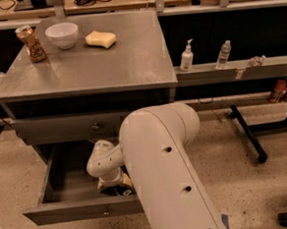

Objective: Pick rxbar blueberry from middle drawer and place on counter

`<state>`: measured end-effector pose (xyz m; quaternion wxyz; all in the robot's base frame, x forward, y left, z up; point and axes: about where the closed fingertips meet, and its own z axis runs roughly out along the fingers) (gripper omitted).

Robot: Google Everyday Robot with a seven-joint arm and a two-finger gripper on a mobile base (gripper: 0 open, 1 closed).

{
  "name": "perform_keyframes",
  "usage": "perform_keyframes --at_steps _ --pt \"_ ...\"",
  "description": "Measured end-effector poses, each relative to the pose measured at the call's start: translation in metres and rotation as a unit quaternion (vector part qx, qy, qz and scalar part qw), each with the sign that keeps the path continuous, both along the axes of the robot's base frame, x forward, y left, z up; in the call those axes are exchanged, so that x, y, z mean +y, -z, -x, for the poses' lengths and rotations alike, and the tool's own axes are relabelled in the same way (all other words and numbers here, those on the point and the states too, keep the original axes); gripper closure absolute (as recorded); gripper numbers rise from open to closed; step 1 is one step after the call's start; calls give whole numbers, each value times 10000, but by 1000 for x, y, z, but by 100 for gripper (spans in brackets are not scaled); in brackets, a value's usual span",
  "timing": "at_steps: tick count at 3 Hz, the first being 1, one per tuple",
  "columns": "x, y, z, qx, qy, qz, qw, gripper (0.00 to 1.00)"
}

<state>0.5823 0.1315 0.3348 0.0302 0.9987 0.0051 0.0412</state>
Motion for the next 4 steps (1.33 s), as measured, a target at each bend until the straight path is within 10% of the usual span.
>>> perform_keyframes --at_steps 2,4 --pt "0 -12 0 1 -1 0 10000 81" --pt "0 -31 -3 -148 -44 -1148 9933 100"
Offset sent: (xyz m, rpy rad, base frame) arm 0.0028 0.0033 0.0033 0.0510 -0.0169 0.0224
